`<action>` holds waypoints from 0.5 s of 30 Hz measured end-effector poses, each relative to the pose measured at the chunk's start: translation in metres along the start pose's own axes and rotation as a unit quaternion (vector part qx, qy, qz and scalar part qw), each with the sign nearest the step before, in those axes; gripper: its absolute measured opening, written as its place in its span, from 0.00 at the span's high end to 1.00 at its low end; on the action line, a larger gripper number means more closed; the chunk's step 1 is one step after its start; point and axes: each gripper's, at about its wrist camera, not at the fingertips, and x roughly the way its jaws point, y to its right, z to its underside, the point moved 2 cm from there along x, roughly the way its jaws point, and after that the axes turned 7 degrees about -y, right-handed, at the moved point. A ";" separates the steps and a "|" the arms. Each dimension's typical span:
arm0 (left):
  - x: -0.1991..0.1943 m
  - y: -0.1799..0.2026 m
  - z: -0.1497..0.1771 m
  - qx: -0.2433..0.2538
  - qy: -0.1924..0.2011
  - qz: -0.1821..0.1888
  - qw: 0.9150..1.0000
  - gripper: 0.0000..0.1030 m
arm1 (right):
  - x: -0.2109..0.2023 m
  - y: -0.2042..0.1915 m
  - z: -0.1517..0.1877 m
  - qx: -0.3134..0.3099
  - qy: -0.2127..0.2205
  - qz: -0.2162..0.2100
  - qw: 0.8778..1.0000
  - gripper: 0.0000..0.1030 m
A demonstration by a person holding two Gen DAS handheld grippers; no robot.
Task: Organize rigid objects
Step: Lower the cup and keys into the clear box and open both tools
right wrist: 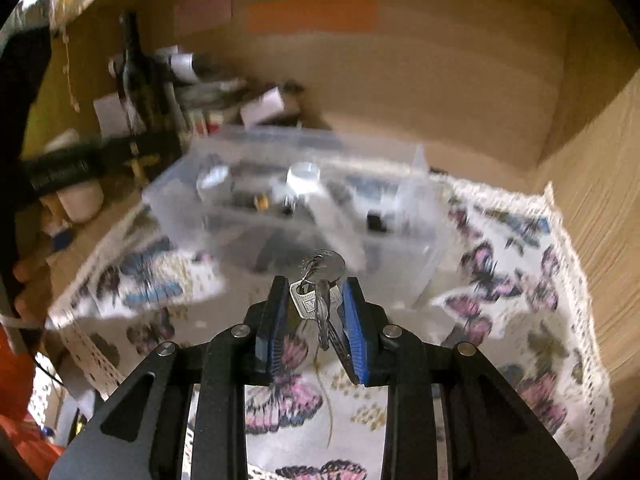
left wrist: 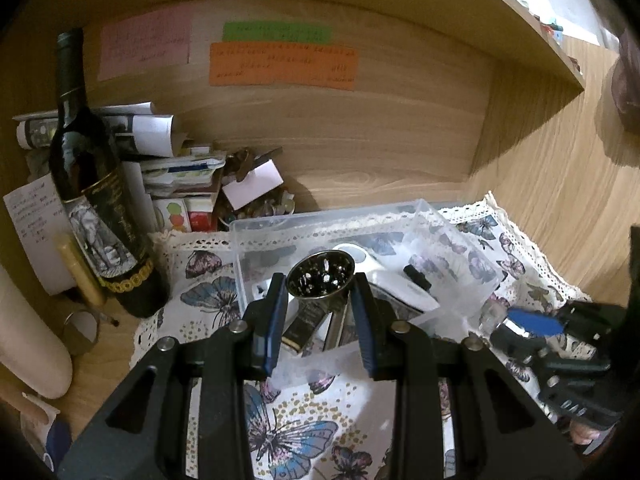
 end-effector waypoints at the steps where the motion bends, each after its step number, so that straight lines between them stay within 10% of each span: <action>1: 0.002 0.000 -0.002 0.000 -0.002 0.003 1.000 0.69 | -0.004 0.002 -0.005 0.001 0.009 0.002 1.000 0.75; 15: 0.063 0.000 -0.007 -0.006 -0.080 0.023 0.997 0.69 | 0.049 0.009 -0.068 -0.025 0.015 -0.008 1.000 0.75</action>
